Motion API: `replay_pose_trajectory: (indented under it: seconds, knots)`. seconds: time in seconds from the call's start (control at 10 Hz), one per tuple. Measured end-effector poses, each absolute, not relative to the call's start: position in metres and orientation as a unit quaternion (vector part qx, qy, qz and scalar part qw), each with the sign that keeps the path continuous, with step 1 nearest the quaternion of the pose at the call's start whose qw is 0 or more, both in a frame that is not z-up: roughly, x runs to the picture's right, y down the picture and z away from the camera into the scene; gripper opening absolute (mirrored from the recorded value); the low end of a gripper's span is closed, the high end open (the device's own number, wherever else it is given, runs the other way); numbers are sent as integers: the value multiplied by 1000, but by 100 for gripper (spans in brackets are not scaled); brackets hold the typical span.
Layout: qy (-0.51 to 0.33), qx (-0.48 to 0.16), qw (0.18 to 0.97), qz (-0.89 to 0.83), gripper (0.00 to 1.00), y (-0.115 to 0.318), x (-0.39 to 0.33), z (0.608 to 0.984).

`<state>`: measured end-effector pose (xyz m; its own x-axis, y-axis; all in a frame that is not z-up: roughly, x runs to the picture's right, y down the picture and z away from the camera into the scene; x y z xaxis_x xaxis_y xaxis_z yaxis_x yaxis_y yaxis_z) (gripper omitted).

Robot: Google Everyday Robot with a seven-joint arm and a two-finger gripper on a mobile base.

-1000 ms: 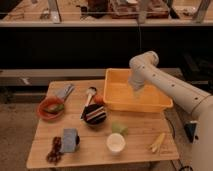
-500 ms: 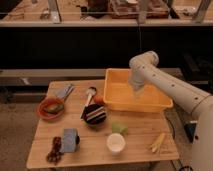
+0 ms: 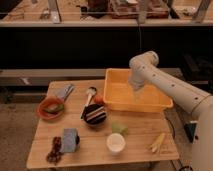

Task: Place apple in tray

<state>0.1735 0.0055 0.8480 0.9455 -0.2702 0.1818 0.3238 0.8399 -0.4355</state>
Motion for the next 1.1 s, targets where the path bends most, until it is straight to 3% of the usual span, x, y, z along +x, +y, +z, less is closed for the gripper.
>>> replay_pose_trajectory:
  seconds: [0.6, 0.9, 1.1]
  knots:
    - [-55, -236, 958, -152, 63, 4, 174, 847]
    - [-34, -243, 960, -137, 63, -36, 157, 841]
    - [-26, -247, 961, -124, 63, -90, 125, 827]
